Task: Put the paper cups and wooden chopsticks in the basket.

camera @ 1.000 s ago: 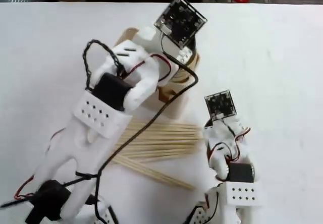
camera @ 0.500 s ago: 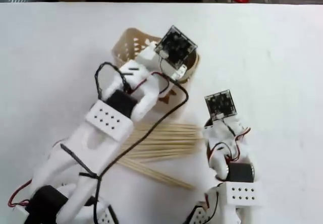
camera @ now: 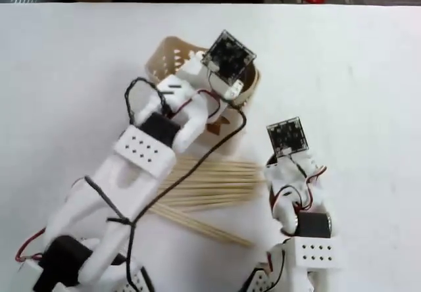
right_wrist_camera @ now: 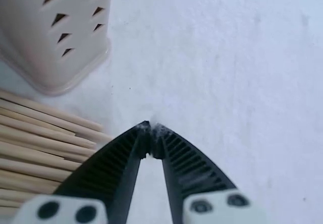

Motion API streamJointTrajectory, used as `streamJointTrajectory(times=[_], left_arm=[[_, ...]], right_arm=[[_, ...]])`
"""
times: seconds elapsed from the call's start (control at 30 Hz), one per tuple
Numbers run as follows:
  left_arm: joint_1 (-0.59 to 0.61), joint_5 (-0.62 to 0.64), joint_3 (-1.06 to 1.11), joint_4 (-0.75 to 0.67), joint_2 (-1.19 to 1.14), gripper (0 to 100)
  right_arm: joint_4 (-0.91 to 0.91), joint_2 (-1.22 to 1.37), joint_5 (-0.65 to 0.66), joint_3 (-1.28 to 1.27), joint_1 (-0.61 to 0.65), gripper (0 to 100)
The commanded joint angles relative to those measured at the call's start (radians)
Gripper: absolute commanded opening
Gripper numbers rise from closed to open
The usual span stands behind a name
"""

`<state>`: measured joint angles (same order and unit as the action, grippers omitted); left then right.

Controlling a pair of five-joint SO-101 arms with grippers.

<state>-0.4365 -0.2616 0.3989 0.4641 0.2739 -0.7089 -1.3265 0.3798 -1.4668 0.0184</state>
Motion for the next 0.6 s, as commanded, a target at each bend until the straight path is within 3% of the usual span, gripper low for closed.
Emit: streamJointTrajectory(times=[0.0,0.17,0.4,0.57], left_arm=[[0.031,0.003,-0.133,0.098,0.015,10],[0.028,-0.003,-0.097,0.107,0.004,10],[0.028,-0.017,0.13,-0.103,0.005,10],[0.03,-0.092,0.037,-0.066,0.015,10]], right_arm=[[0.022,-0.013,0.015,0.006,-0.007,2.1],[0.022,-0.013,0.015,0.006,-0.007,2.1],[0.022,-0.013,0.015,0.006,-0.007,2.1],[0.022,-0.013,0.015,0.006,-0.005,2.1]])
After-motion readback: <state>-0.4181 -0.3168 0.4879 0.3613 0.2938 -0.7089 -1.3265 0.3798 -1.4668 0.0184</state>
